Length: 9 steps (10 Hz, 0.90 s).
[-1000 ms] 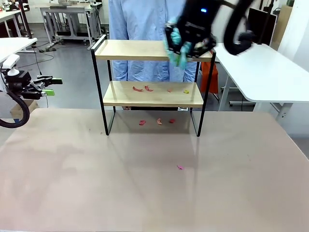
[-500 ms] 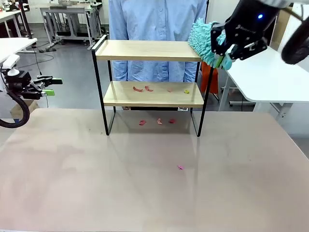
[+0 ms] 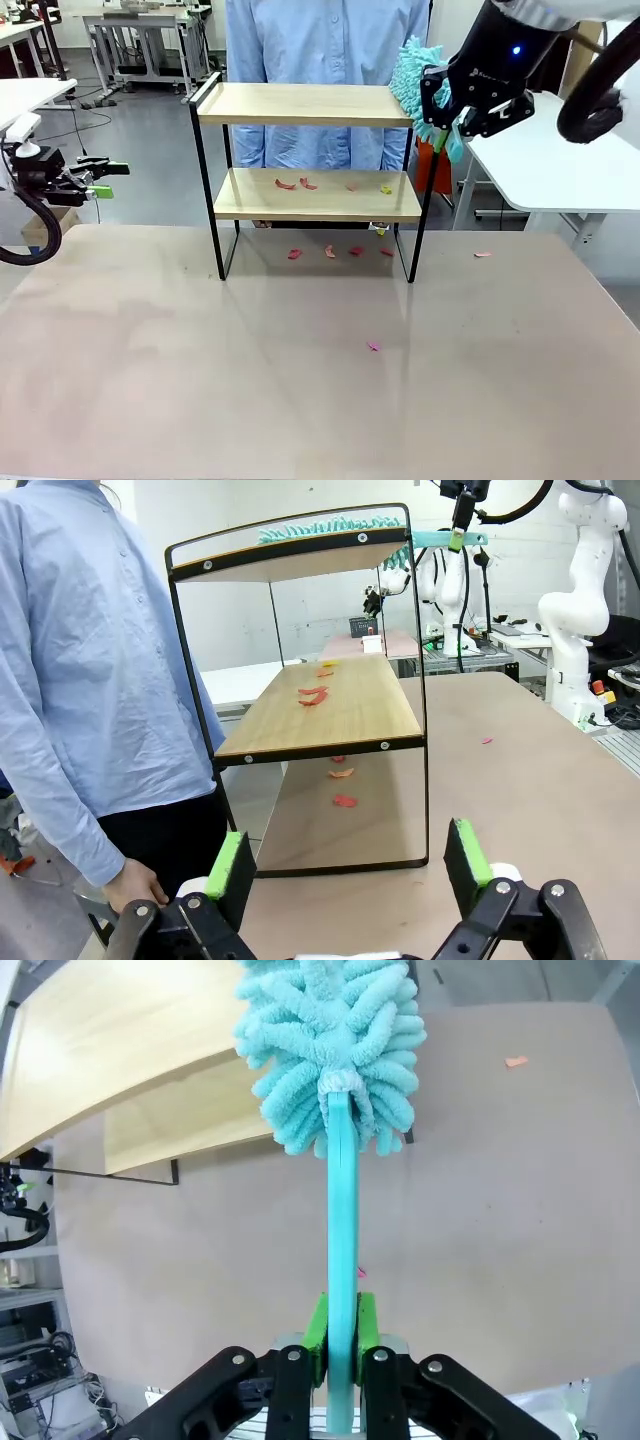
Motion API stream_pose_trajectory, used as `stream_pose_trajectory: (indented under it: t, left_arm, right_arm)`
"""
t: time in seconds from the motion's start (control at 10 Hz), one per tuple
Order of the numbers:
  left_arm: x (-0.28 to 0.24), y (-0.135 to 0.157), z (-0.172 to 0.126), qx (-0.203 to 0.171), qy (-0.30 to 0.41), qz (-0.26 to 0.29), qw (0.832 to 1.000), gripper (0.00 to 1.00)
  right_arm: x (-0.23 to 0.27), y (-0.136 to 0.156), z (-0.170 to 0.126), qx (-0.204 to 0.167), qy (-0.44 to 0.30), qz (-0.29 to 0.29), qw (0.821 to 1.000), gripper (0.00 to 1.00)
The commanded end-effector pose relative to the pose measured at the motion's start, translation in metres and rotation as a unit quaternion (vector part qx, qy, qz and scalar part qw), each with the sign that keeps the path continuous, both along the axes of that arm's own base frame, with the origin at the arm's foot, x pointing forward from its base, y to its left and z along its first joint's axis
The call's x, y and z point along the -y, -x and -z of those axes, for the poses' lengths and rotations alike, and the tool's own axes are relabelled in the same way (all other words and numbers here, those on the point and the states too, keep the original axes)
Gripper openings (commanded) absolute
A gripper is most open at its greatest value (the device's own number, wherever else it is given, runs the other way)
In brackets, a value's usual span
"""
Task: Clean the shelf.
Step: Clean the specific section of the Shelf indicated by the human with the Duster.
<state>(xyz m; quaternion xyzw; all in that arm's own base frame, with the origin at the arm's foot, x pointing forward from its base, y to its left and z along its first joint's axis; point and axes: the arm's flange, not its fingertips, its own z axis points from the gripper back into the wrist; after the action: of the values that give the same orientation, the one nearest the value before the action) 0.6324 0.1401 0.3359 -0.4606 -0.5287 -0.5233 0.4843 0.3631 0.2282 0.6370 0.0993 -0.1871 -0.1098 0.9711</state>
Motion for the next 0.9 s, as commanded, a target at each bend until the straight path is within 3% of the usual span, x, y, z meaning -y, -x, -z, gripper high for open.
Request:
stream_pose_trajectory:
  t: [0.0,0.2,0.5,0.6,0.8]
  left_arm:
    - [0.000,0.001,-0.001,0.002,-0.004,0.002,1.000,1.00]
    - [0.000,0.001,-0.001,0.002,-0.004,0.002,1.000,1.00]
    - [0.000,0.001,-0.001,0.002,-0.004,0.002,1.000,1.00]
    - [0.000,0.001,-0.001,0.002,-0.004,0.002,1.000,1.00]
    - [0.000,0.001,-0.001,0.002,-0.004,0.002,1.000,1.00]
  right_arm:
    - [0.008,0.009,-0.018,0.035,-0.022,-0.049,0.998,0.13]
    - [0.015,0.029,-0.043,0.095,-0.057,-0.166,0.980,0.13]
    - [0.007,0.053,-0.051,0.118,-0.090,-0.327,0.934,0.13]
    - [0.003,0.061,-0.050,0.116,-0.087,-0.370,0.918,0.13]
    - [-0.006,0.079,-0.037,0.076,-0.045,-0.474,0.876,0.13]
